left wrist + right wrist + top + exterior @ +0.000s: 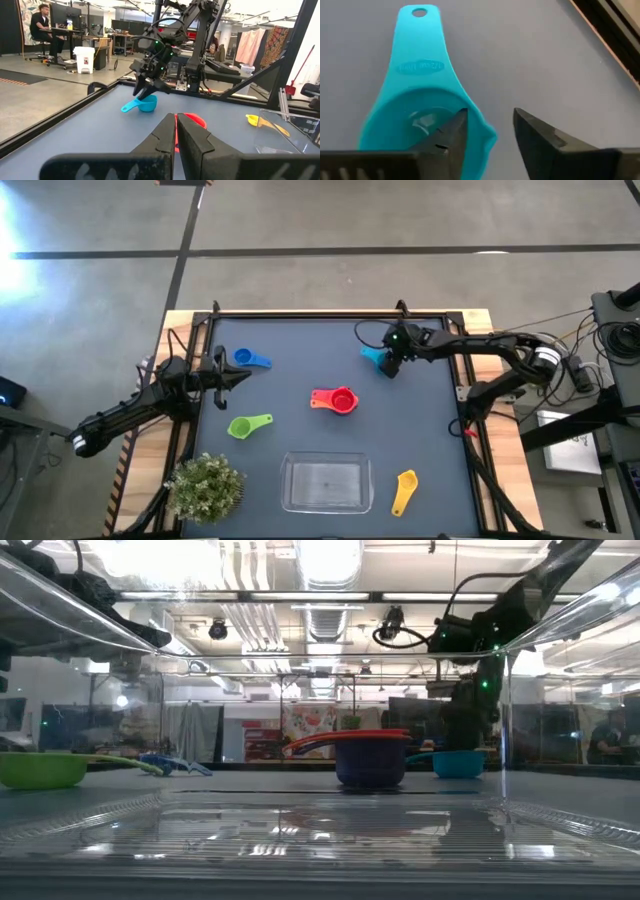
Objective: Nest measuring cups in basket
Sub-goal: Stack the light blue measuring cup on top of the red measuring cup
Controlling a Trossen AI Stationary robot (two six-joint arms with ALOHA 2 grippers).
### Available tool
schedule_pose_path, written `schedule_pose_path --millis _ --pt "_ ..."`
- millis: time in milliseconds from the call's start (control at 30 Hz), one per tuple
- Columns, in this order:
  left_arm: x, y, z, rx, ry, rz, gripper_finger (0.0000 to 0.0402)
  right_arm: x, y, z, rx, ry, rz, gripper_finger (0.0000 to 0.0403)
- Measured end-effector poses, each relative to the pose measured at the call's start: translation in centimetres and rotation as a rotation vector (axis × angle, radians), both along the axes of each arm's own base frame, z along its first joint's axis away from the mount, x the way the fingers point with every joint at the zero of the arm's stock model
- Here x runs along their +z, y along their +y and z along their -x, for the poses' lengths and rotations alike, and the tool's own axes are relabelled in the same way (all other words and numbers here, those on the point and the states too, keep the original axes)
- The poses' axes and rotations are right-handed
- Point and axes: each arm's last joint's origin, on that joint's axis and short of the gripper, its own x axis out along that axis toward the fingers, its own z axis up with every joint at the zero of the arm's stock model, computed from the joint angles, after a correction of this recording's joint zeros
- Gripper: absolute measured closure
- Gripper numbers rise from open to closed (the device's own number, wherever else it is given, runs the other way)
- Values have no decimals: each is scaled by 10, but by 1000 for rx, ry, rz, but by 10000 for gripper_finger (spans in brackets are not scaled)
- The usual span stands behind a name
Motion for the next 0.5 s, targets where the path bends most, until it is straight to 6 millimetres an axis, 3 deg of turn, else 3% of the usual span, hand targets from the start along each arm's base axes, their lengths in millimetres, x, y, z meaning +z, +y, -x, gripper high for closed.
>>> schedule_pose_path --millis 200,500 --pt "0 0 0 0 0 0 402 13 4 0 80 -84 -36 379" --pt "0 0 0 0 0 0 402 47 15 8 168 -272 -51 394"
